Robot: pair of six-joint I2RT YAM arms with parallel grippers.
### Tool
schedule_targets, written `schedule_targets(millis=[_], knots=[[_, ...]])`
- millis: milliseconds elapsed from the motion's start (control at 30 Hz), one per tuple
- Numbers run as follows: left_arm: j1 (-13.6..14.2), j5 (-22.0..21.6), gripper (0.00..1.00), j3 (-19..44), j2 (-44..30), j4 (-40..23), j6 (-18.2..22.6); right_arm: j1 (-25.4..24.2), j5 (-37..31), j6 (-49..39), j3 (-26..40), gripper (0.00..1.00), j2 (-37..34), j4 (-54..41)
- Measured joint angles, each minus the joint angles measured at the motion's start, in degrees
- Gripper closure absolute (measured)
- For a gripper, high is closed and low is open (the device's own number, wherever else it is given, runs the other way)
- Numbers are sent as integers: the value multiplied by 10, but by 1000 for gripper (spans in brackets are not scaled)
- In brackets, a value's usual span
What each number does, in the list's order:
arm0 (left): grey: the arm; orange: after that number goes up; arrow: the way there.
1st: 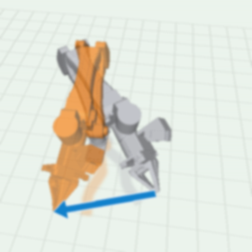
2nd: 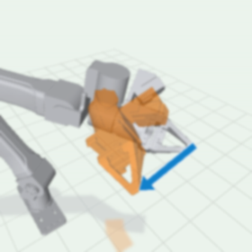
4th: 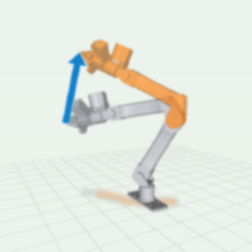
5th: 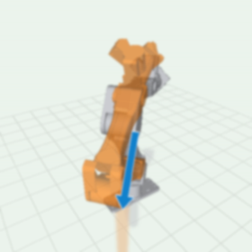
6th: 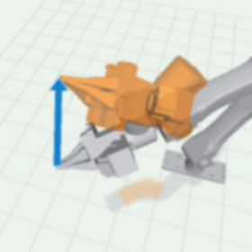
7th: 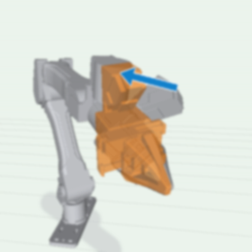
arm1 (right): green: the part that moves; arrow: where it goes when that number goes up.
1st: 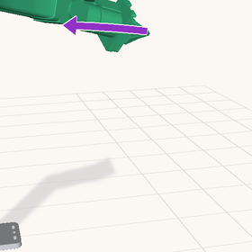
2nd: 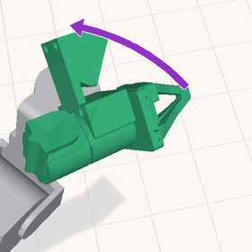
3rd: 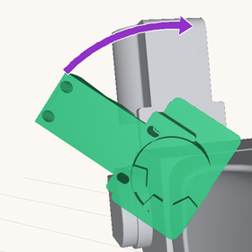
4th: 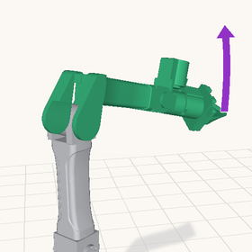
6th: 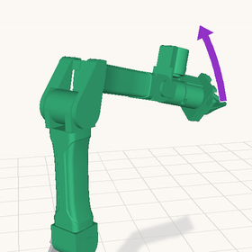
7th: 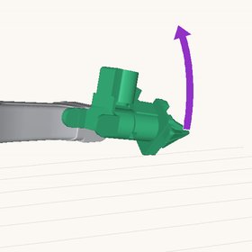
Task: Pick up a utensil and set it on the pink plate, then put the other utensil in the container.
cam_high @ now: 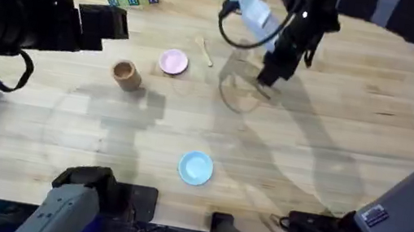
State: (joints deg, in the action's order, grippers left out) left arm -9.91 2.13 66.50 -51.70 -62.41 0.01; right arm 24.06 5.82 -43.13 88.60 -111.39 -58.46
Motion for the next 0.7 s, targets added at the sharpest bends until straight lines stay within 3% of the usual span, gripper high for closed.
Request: schedule_targets(millis=[267,700], knots=[[0,0,7,0,0,0,0,34,0,47,56,970,0,-3],[0,0,9,0,0,0,16,119,9,126,65,970,0,102]])
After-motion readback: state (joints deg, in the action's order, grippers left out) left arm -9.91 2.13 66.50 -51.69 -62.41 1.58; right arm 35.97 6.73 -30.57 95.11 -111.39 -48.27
